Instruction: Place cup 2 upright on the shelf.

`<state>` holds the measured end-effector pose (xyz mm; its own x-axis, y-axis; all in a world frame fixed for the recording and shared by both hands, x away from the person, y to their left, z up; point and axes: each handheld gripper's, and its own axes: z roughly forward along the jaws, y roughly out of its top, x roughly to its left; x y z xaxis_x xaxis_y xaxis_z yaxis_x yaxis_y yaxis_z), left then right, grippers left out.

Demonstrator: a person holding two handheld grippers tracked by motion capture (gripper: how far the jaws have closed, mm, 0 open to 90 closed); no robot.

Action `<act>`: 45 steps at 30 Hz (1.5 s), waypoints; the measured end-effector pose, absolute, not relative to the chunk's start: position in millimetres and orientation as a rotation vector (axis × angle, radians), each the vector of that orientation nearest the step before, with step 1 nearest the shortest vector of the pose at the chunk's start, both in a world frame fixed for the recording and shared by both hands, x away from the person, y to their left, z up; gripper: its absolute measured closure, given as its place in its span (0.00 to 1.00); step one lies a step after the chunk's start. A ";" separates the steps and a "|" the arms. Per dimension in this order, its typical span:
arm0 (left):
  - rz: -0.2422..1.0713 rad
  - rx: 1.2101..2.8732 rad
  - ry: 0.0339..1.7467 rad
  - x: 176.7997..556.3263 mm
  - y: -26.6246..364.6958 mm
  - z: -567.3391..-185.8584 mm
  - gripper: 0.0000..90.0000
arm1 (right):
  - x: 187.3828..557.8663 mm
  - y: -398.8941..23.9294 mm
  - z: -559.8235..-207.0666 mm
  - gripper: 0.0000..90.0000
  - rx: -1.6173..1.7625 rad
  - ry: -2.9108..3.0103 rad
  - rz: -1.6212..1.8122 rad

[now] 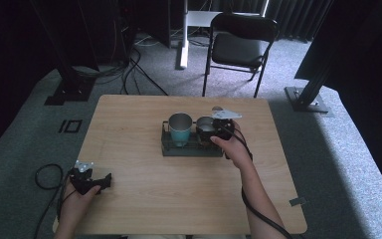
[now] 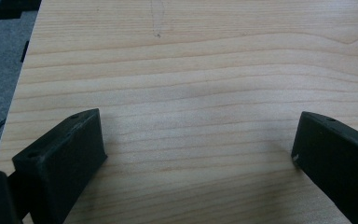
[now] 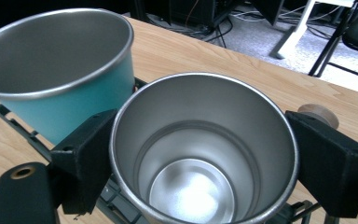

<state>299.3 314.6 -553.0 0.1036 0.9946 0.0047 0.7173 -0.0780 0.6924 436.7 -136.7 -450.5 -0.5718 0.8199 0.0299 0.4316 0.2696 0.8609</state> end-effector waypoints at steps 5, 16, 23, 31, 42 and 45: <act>0.675 1.853 1.667 299.4 314.6 -553.0 0.03 | 436.2 -137.3 -456.1 0.14 1.136 2.125 1.227; 0.676 1.853 1.668 299.3 314.5 -553.0 0.03 | 435.0 -137.2 -462.9 0.14 1.121 2.124 1.213; 0.676 1.852 1.668 299.3 314.5 -553.1 0.03 | 436.2 -135.1 -464.1 0.14 1.115 2.107 1.200; 0.676 1.853 1.668 299.3 314.6 -553.0 0.03 | 435.8 -135.8 -465.4 0.14 1.139 2.093 1.216; 0.676 1.854 1.667 299.4 314.7 -553.0 0.03 | 433.5 -141.0 -463.0 0.12 1.132 2.096 1.268; 0.676 1.853 1.667 299.3 314.6 -553.0 0.03 | 432.7 -141.3 -460.5 0.12 1.125 2.096 1.272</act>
<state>299.3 314.6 -553.0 0.1035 0.9946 0.0047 0.7173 -0.0779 0.6924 432.7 -141.3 -460.5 -0.5721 0.8192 0.0403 0.4140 0.2460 0.8764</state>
